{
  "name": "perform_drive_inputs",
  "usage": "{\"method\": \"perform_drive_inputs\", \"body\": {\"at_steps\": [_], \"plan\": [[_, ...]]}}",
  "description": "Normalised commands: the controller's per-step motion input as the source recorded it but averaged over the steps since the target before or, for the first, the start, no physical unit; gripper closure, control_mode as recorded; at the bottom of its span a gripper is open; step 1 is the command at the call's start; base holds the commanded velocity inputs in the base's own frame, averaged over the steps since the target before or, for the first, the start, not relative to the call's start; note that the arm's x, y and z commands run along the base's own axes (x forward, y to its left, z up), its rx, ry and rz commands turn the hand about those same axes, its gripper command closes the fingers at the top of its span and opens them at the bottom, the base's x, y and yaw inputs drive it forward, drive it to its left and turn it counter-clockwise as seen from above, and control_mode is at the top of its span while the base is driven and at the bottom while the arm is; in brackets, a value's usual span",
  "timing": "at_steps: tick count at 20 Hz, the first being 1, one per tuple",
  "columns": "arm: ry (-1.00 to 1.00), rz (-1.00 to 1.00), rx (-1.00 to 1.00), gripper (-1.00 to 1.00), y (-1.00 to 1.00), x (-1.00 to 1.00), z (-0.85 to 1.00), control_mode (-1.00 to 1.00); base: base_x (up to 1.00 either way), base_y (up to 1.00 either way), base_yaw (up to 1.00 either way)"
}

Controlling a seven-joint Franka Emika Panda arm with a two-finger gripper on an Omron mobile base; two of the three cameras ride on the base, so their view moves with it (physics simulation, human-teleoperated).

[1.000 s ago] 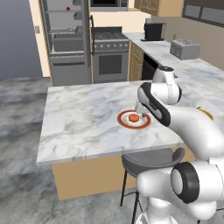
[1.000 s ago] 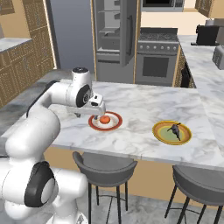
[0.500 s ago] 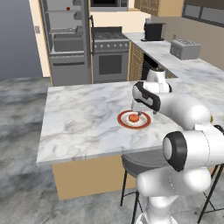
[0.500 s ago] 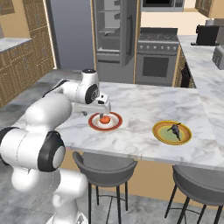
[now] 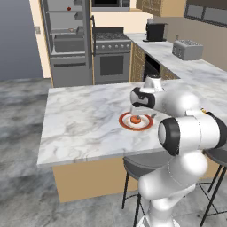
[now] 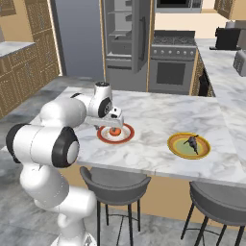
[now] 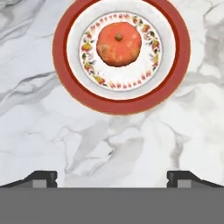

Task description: Transport the fish and squash to the fridge. Place the fish on the rack containing meat and place the squash on the rack containing the vegetable, ensuring meats and vegetables are on different racks.

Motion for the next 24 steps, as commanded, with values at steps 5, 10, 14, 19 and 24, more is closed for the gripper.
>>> {"method": "perform_drive_inputs", "body": {"at_steps": [5, 10, 14, 19, 24], "plan": [[0.03, -0.01, 0.00, -1.00, 0.00, 0.38, -0.21, -1.00, 0.00, 0.00, 0.00], [0.02, 0.00, 0.00, -1.00, 0.00, 0.38, -0.22, -1.00, 0.00, 0.00, 0.00], [0.04, 0.00, 0.00, -1.00, 0.00, 0.37, -0.16, -1.00, 0.00, 0.00, 0.00], [0.05, 0.00, 0.00, -1.00, -0.01, 0.30, -0.16, -1.00, 0.00, 0.00, 0.00], [0.02, 0.00, 0.00, -1.00, 0.00, 0.33, -0.22, -1.00, 0.00, 0.00, 0.00]]}}
